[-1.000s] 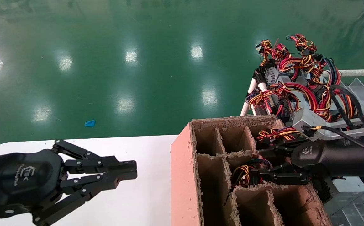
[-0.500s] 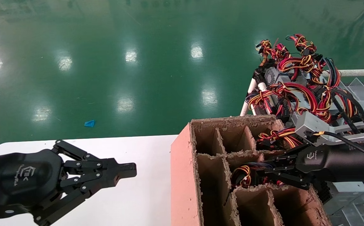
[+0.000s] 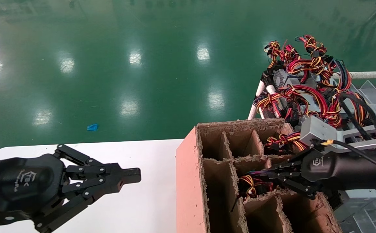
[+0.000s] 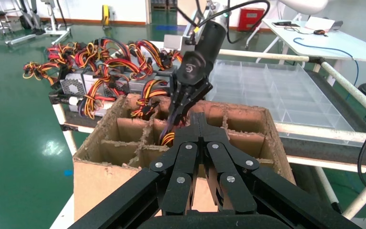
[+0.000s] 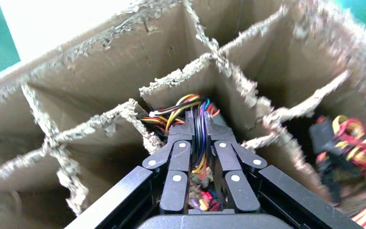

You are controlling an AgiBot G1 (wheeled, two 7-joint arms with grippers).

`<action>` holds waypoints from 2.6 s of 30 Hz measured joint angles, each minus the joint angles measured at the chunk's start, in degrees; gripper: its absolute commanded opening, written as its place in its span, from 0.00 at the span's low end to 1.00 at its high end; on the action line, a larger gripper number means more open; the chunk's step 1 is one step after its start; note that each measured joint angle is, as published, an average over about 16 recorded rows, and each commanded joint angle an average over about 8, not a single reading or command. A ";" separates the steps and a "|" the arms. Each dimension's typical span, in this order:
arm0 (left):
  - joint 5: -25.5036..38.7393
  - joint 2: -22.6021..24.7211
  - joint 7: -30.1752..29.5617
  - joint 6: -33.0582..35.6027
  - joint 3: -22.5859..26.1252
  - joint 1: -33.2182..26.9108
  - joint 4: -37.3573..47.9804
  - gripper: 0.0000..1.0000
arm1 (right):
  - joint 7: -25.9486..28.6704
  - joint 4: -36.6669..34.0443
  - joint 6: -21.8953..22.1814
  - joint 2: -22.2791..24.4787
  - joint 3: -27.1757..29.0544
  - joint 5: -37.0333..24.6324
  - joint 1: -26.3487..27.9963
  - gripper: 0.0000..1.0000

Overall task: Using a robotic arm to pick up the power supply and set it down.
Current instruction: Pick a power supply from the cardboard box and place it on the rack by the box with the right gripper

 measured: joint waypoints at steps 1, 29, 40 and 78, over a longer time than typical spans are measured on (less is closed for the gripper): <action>0.00 0.00 0.00 0.00 0.00 0.00 0.00 0.00 | -0.06 0.80 0.09 0.22 0.07 -0.07 0.32 0.00; 0.00 0.00 0.00 0.00 0.01 0.00 0.00 0.00 | -6.12 11.70 3.13 5.78 7.44 -0.32 21.17 0.00; -0.01 0.00 0.00 0.00 0.01 0.00 0.00 0.00 | -8.54 10.25 9.36 9.55 10.83 -6.56 27.38 0.00; -0.01 -0.01 0.01 -0.01 0.02 -0.01 0.00 0.00 | -37.99 -52.16 33.46 0.37 13.64 -13.66 29.82 0.00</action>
